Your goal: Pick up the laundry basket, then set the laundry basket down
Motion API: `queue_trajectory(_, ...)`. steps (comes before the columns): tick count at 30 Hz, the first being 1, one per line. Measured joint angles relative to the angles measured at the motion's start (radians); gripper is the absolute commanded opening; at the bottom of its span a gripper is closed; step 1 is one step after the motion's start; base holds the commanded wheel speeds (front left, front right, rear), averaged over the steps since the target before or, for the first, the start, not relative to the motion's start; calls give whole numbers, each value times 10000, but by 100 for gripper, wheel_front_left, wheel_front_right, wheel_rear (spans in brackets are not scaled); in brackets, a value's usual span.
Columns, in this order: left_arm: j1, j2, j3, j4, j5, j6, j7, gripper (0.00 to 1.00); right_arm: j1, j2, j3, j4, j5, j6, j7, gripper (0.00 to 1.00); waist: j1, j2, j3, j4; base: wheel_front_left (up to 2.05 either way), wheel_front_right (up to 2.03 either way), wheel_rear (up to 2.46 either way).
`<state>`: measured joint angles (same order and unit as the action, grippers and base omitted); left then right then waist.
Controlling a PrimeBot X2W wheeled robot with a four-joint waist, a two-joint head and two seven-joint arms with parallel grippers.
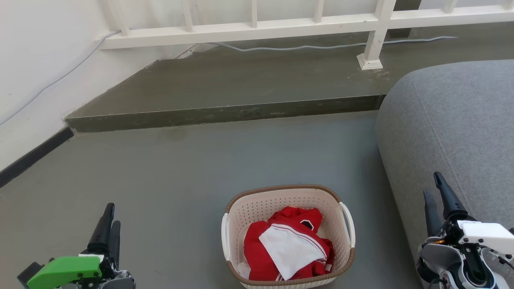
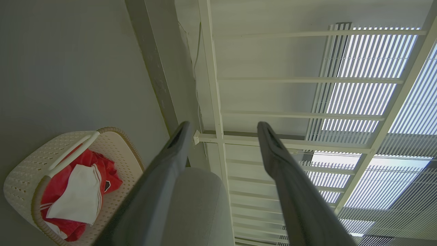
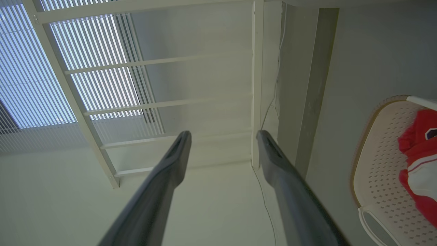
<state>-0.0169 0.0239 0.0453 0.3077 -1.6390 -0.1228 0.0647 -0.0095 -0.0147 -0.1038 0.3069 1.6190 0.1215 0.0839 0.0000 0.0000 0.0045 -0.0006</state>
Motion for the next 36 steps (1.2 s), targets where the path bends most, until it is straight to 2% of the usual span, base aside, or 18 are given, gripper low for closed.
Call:
queue_trajectory(12,-32,42,-364,-391,782,0,-454,100,-40,-52,290,-441,-449,0,-470,100,0,0,20,-8,0,0,0)
queue_trajectory(20,-37,378,-813,-550,1998,0,-767,100,-102,-529,784,-656,-1643,0,-874,100,0,0,43,-11,0,0,0)
queue_trajectory(27,-57,562,-940,-566,3204,0,-1011,100,-151,-765,1187,-677,-2778,0,-1175,100,0,0,67,-18,0,0,0)
queue_trajectory(36,-289,786,-1089,-872,5653,100,-1319,100,-270,-1032,1659,-683,-4445,-2,-1467,100,0,0,101,-9,0,0,0)
